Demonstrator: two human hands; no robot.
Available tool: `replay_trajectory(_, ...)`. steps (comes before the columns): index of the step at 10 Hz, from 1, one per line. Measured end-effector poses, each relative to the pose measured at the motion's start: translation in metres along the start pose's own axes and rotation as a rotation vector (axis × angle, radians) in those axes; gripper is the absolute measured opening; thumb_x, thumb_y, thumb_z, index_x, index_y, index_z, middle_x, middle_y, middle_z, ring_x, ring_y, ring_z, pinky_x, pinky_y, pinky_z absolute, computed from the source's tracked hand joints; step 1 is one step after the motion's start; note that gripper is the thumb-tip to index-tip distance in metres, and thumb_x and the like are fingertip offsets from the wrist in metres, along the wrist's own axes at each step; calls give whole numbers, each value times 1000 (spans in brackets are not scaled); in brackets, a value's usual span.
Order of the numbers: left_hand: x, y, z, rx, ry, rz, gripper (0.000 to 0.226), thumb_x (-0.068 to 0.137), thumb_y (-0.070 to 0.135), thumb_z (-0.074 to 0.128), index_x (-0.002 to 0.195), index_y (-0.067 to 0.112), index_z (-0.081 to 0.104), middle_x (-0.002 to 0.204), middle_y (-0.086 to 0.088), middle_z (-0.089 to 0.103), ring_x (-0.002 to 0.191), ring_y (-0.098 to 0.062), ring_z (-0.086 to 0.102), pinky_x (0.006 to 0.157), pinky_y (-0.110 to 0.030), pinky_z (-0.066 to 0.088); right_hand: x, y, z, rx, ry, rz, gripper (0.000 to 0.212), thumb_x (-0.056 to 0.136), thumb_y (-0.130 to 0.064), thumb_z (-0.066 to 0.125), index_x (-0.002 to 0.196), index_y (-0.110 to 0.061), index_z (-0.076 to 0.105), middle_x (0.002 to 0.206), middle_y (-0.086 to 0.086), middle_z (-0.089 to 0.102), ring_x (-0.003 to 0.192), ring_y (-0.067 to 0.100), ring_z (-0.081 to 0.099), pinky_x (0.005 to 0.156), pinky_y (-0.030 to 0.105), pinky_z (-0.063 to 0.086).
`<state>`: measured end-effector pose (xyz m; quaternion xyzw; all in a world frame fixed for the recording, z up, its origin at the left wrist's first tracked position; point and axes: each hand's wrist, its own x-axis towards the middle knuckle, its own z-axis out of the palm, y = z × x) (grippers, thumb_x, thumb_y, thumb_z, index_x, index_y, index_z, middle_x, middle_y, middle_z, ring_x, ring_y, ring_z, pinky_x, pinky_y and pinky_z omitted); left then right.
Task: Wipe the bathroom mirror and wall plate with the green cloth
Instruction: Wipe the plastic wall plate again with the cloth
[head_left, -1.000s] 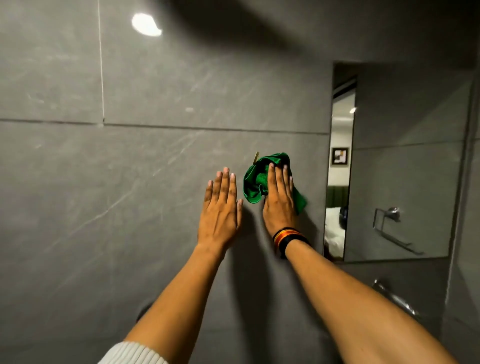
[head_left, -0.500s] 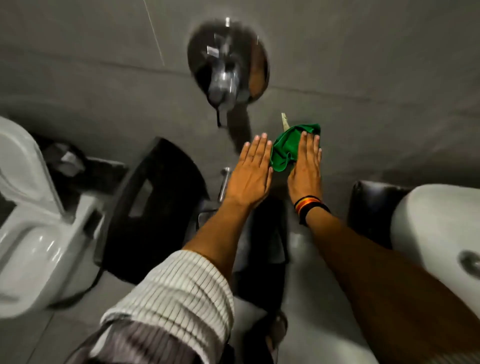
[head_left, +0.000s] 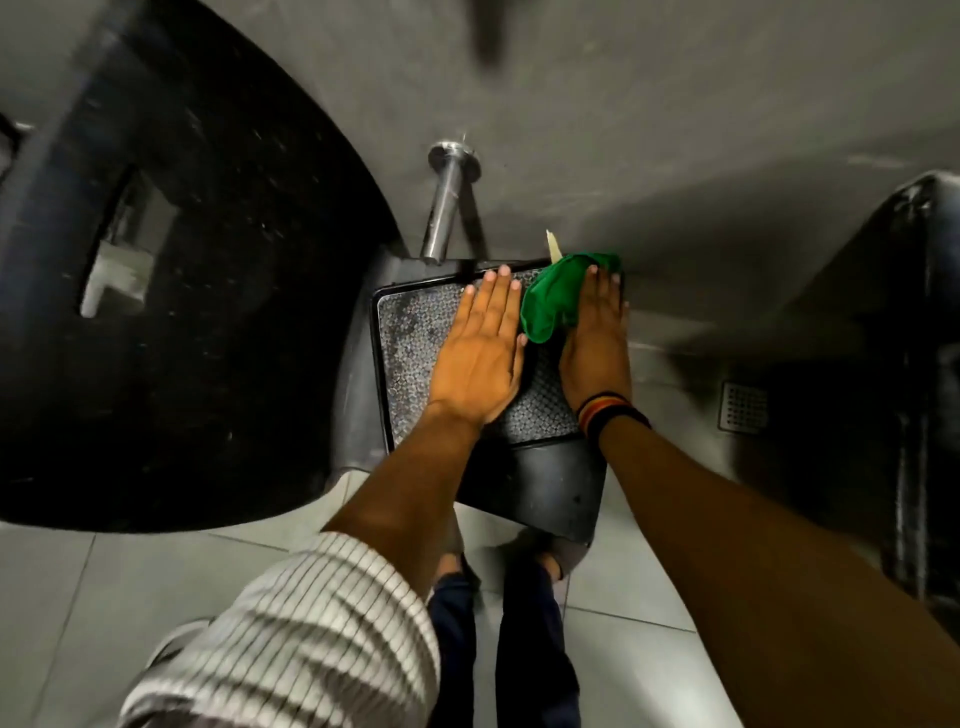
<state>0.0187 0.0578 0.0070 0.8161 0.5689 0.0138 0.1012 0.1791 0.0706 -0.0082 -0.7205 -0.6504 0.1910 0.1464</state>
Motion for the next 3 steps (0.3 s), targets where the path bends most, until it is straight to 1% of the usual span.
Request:
replay_trajectory(1, -4, -1, 8, -9, -33, -22, 66, 110, 32, 21, 167, 0, 10, 177, -19, 7, 165, -32, 4, 135, -45, 1, -9, -3, 10, -72, -68, 2, 70, 99, -26, 39, 155, -5, 4, 165, 14, 5, 152, 29, 4, 124, 49, 6)
replay_trajectory(2, -3, -4, 4, 0, -76, -33, 67, 110, 33, 15, 168, 1, 7, 177, -19, 5, 165, -31, 1, 135, -47, 5, -14, -8, 10, -98, -80, -21, 68, 101, -30, 33, 156, -8, -2, 166, 12, 0, 153, 27, 0, 124, 47, 3)
replay_trajectory(3, 2, 4, -24, 30, -31, 7, 67, 108, 33, 12, 167, 1, 7, 177, -19, 6, 165, -31, 3, 134, -45, 1, -16, -19, -13, -95, -17, -8, 64, 102, -29, 28, 156, -7, 1, 165, 14, 2, 153, 28, 2, 124, 48, 5)
